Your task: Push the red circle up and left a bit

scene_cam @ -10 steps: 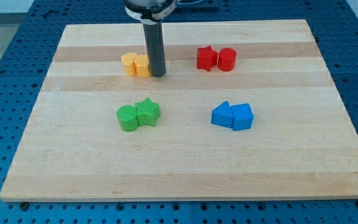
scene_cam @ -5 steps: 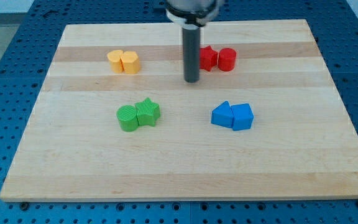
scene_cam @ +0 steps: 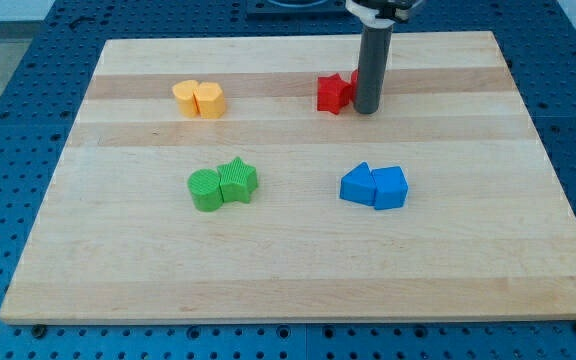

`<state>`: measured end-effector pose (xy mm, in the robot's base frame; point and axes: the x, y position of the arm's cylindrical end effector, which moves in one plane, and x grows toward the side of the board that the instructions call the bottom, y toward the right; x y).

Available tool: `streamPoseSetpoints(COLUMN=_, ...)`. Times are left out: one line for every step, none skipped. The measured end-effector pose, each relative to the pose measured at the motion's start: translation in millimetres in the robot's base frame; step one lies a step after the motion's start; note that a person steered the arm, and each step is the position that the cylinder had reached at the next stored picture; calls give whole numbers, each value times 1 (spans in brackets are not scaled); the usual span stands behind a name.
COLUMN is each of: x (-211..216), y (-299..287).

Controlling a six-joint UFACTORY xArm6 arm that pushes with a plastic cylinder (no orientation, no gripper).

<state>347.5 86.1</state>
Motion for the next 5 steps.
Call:
streamPoseSetpoints(x=4, y=51)
streamPoseSetpoints(x=-14, y=73)
streamPoseSetpoints(x=-42, y=56)
streamPoseSetpoints(x=-44, y=49)
streamPoseSetpoints(x=-44, y=36)
